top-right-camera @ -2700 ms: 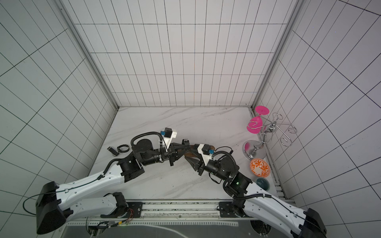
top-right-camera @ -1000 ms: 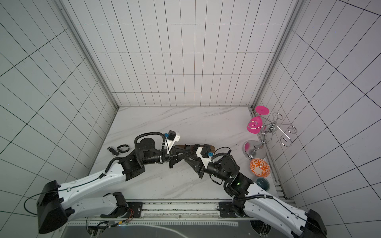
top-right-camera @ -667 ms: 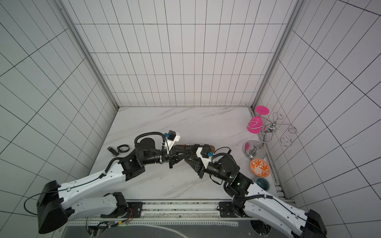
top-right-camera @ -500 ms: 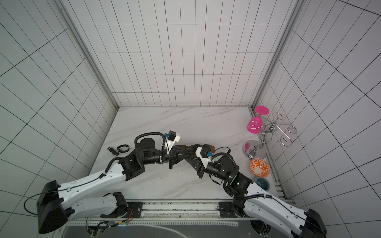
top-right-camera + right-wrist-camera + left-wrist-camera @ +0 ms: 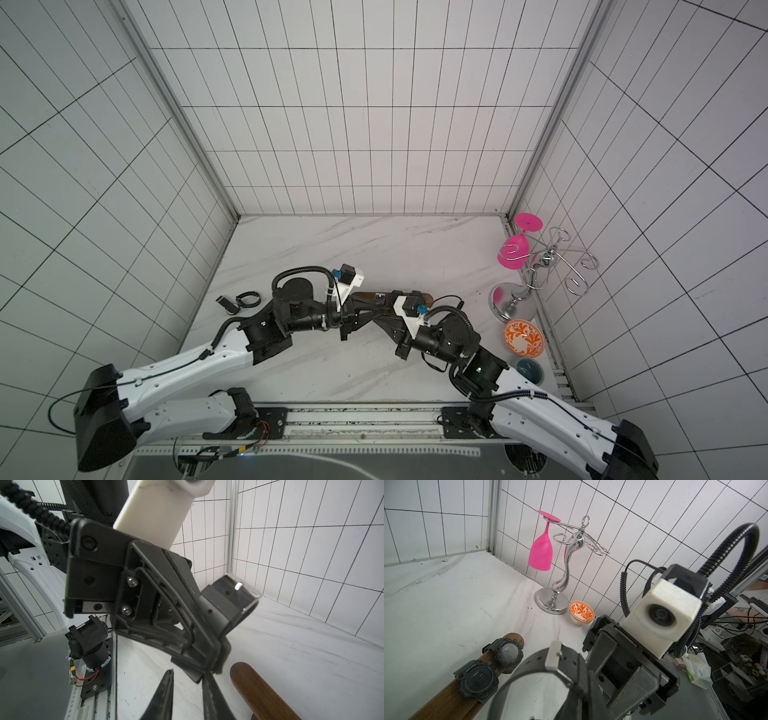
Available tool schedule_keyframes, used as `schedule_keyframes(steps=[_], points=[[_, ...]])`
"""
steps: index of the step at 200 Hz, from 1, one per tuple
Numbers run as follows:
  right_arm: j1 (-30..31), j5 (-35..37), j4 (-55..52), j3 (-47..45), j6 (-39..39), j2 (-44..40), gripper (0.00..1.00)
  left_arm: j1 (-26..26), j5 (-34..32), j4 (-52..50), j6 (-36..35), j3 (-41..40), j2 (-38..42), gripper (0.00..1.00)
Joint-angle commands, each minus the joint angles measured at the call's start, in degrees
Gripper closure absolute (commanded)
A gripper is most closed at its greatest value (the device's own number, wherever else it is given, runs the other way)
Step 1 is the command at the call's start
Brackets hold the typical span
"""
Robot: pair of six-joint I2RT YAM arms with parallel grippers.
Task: Place watch on stand
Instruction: Pick up the watch at the center of the board, then place the watch on the stand.
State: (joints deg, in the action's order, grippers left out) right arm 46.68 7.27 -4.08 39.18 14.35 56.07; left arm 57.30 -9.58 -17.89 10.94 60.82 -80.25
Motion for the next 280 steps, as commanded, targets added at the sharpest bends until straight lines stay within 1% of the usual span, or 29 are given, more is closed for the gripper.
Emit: schedule_keyframes(steps=[1, 39, 66, 75, 81, 90, 101, 110, 128, 135, 144, 168, 190, 212, 243, 268, 280], points=[[0.4, 2.3, -1.1, 6.3, 0.0, 0.5, 0.88, 0.6, -1.1, -1.3, -1.4, 2.2, -0.6, 1.00], [0.3, -0.5, 0.4, 5.9, 1.3, 1.3, 1.00, 1.1, -0.3, -1.3, -1.4, 2.8, -0.9, 1.00], [0.2, -1.6, 0.6, 5.8, 3.6, 1.5, 1.00, 1.2, -0.1, -1.3, -1.5, 2.3, -0.1, 0.99], [-0.6, -2.8, 0.6, 5.7, 5.2, 1.3, 1.00, 1.2, -0.2, -1.6, -1.2, 2.2, 0.5, 0.93], [-1.7, -4.4, 0.8, 5.6, 6.5, 1.0, 1.00, 1.2, -0.8, -1.8, -0.5, 2.0, 1.2, 0.86], [-4.0, -8.3, 1.6, 4.9, 8.7, 0.4, 1.00, 1.1, -1.6, -1.7, 0.1, 1.1, 2.6, 0.76], [-6.9, -13.7, 3.8, 3.7, 10.9, -0.5, 1.00, 1.1, -1.5, 1.0, 0.1, -1.2, 5.0, 0.65], [-8.4, -17.1, 5.1, 3.1, 11.7, -1.0, 1.00, 1.1, -1.1, 3.6, 0.0, -3.6, 7.5, 0.56], [-8.9, -21.7, 6.9, 3.0, 10.9, -1.5, 1.00, 1.0, -0.9, 10.7, 0.2, -9.7, 13.4, 0.41], [-8.9, -22.8, 7.5, 2.9, 10.6, -1.8, 1.00, 0.7, -0.6, 14.4, 0.0, -12.6, 15.7, 0.37], [-8.9, -24.4, 8.4, 2.6, 10.1, -2.3, 1.00, -0.1, 1.5, 18.2, -0.2, -15.8, 18.5, 0.33], [-8.9, -27.0, 9.7, 2.3, 8.8, -3.9, 1.00, -3.8, 7.9, 23.5, 0.9, -20.4, 22.9, 0.32], [-8.9, -30.0, 11.1, 2.1, 7.8, -5.4, 1.00, -3.8, 13.8, 30.7, -2.3, -24.5, 25.4, 0.32], [-8.9, -32.8, 12.7, 1.9, 7.3, -6.4, 1.00, -3.8, 14.5, 33.5, -2.6, -25.7, 25.7, 0.33], [-9.0, -35.3, 13.6, 1.9, 6.7, -6.7, 1.00, -3.3, 19.4, 34.2, -3.5, -24.4, 23.6, 0.38], [-8.9, -36.4, 14.1, 1.9, 6.7, -6.6, 1.00, -1.9, 19.6, 34.1, -4.3, -23.4, 22.0, 0.40], [-8.8, -36.9, 14.4, 1.9, 6.7, -6.5, 1.00, -1.5, 20.1, 33.9, -4.4, -23.0, 21.1, 0.42]])
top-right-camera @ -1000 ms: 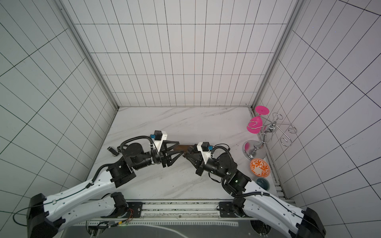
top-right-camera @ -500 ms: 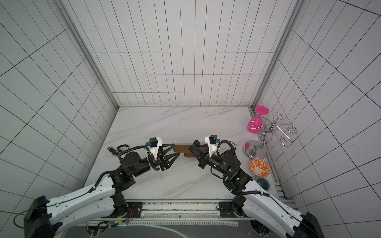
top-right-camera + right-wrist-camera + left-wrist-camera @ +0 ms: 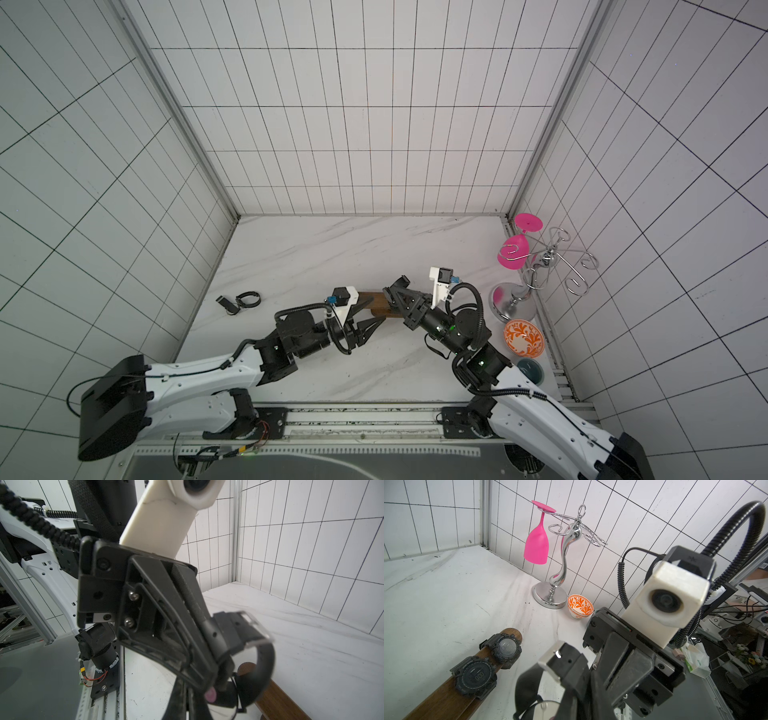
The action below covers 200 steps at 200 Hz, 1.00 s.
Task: Place watch on stand
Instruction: Place the watch on the stand.
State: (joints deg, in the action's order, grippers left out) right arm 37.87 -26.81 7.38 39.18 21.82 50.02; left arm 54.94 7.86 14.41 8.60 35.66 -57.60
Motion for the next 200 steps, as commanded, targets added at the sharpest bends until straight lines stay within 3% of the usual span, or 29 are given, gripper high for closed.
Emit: schedule_keyframes(steps=[1, 82, 116, 186, 200], points=[[-0.1, -2.9, 2.9, 1.9, -0.8, -0.5, 1.00, 0.8, 2.7, 1.5, -2.1, 2.2, -1.7, 0.42], [0.1, -1.7, 2.5, 1.5, -0.7, 0.3, 1.00, 2.0, 7.8, 1.1, -2.6, 3.8, -3.8, 0.70], [0.0, -1.6, 2.5, 1.0, -0.8, 0.5, 1.00, 2.1, 9.5, 1.7, -2.0, 4.5, -4.8, 0.77], [0.5, 0.6, 2.0, -0.4, -2.7, 1.3, 1.00, 2.1, 6.7, -0.4, 0.4, 7.0, -4.4, 1.00], [0.6, 2.2, 1.5, -1.2, -4.1, 1.9, 1.00, 2.1, 5.1, -0.4, 2.1, 7.8, -3.3, 1.00]])
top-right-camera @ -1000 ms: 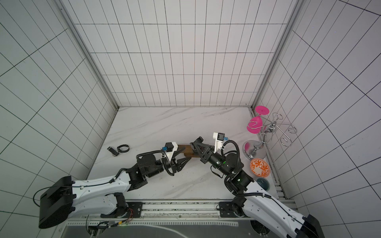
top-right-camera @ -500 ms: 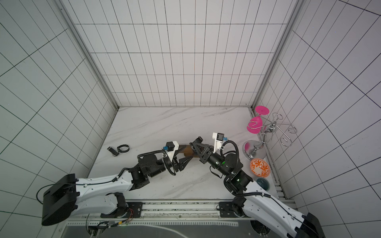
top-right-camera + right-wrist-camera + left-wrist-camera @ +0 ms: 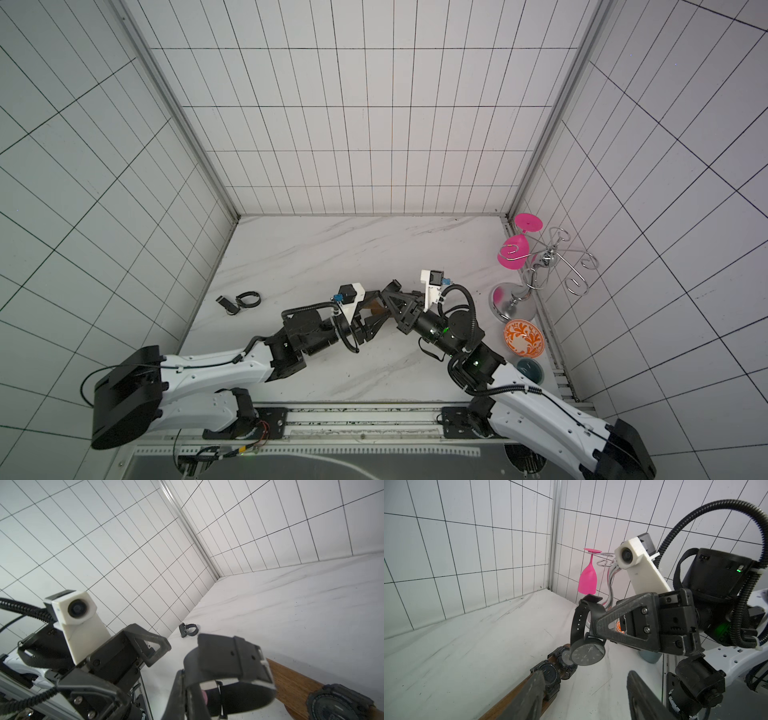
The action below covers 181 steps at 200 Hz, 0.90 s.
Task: Place watch on stand
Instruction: Place the watch on the stand.
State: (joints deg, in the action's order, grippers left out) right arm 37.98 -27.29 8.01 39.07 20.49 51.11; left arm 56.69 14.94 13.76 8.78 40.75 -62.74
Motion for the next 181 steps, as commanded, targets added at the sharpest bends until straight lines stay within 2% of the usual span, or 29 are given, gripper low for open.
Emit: schedule_keyframes(steps=[1, 62, 82, 109, 128, 138, 155, 181], points=[[0.5, 2.9, 0.8, -1.2, -2.9, 0.9, 1.00, 0.4, -2.1, 0.3, 2.0, 2.8, 1.9, 1.00], [4.8, 5.5, 0.6, -3.1, -7.2, 1.8, 0.98, -0.7, -10.4, 1.8, 7.5, 3.3, 5.6, 1.00], [5.1, 7.0, 0.6, -4.1, -7.4, 1.6, 0.95, -2.9, -10.1, 1.9, 10.2, 3.4, 6.1, 1.00], [5.1, 11.6, 0.4, -5.4, -7.9, 0.2, 0.84, -4.8, -8.0, 1.3, 12.4, 3.9, 6.1, 1.00], [5.1, 16.3, 1.4, -6.6, -7.5, -1.4, 0.65, -4.8, -8.6, 1.4, 13.1, 3.6, 6.2, 1.00], [5.1, 18.3, 2.9, -7.4, -7.5, -2.6, 0.58, -4.8, -9.4, 1.9, 13.9, 3.2, 6.4, 1.00], [5.4, 20.2, 7.2, -9.6, -8.0, -4.7, 0.53, -4.7, -11.4, 2.7, 16.1, 2.8, 6.6, 1.00], [8.1, 22.4, 18.9, -15.0, -9.4, -7.6, 0.50, -4.7, -14.1, 5.6, 21.2, 1.7, 6.2, 1.00]])
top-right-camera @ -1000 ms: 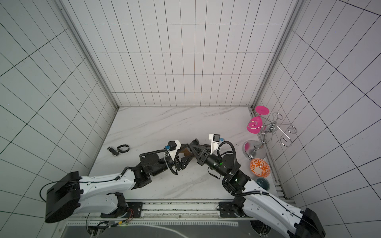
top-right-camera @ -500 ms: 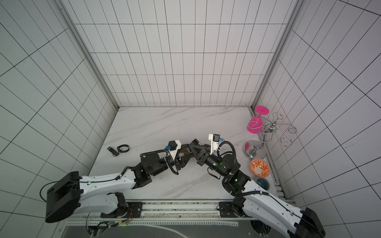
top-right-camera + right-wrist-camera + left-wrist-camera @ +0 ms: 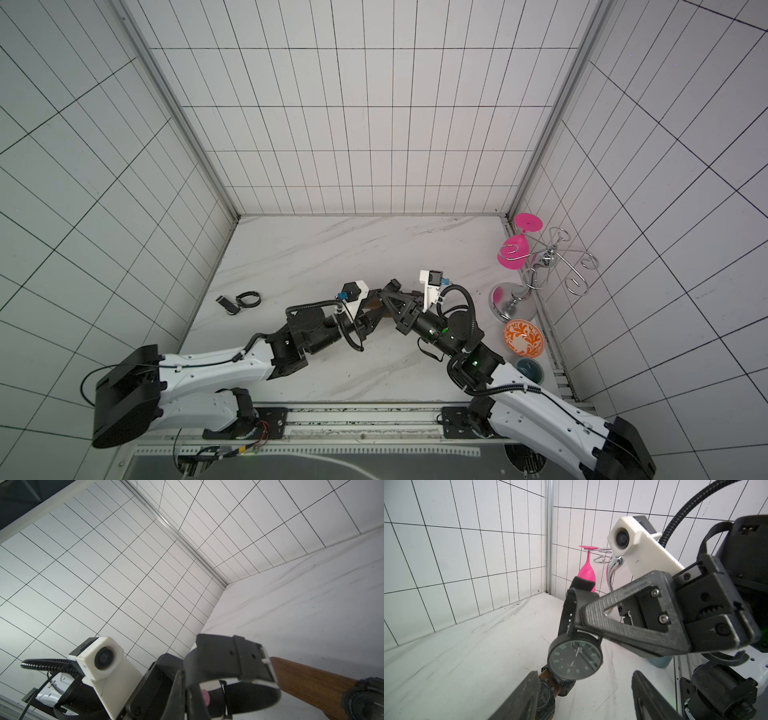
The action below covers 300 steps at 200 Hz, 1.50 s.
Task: Place watch on stand
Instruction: Place the watch on the stand.
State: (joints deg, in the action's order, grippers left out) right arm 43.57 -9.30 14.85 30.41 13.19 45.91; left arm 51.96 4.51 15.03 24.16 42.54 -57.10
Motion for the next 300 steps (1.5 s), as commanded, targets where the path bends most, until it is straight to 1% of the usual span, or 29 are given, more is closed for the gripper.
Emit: schedule_keyframes(steps=[1, 25, 44, 73, 102, 143, 176, 209, 247, 300], points=[[2.7, 4.6, 12.8, -6.7, -2.2, -2.5, 0.50, 0.0, -3.7, 4.5, 6.1, -0.1, 0.5, 1.00], [6.2, 8.3, 23.0, -10.9, -4.7, -2.8, 0.48, 0.3, -3.7, 8.9, 11.7, -1.6, -0.9, 1.00], [6.8, 8.4, 24.3, -10.7, -5.3, -2.3, 0.48, 1.0, -3.7, 8.0, 11.0, -0.4, -2.3, 1.00], [6.8, 2.2, 22.8, -8.9, -5.4, -2.9, 0.51, 1.2, -1.4, 5.8, 8.2, 0.8, -4.0, 1.00], [6.8, -3.3, 17.1, -6.2, -6.2, -3.5, 0.53, 1.0, 3.5, 4.7, 4.1, 1.4, -4.8, 1.00], [6.8, -5.1, 13.9, -5.0, -6.5, -4.7, 0.56, 1.0, 12.9, 2.2, 0.2, 3.2, -6.2, 1.00], [6.8, -5.3, 12.8, -4.4, -7.4, -5.0, 0.57, 1.1, 17.2, 0.9, -1.0, 3.9, -7.1, 1.00], [6.8, -4.4, 11.3, -4.3, -8.8, -6.4, 0.57, 0.9, 18.1, -2.6, -3.0, 4.6, -7.1, 1.00], [6.8, -1.8, 8.4, -4.4, -10.7, -8.4, 0.56, -1.1, 18.0, -4.9, -3.4, 4.2, -5.6, 1.00], [6.9, -6.6, 10.6, -4.1, -11.0, -7.8, 0.56, -1.1, 19.8, -6.2, -4.5, 4.6, -5.7, 1.00]])
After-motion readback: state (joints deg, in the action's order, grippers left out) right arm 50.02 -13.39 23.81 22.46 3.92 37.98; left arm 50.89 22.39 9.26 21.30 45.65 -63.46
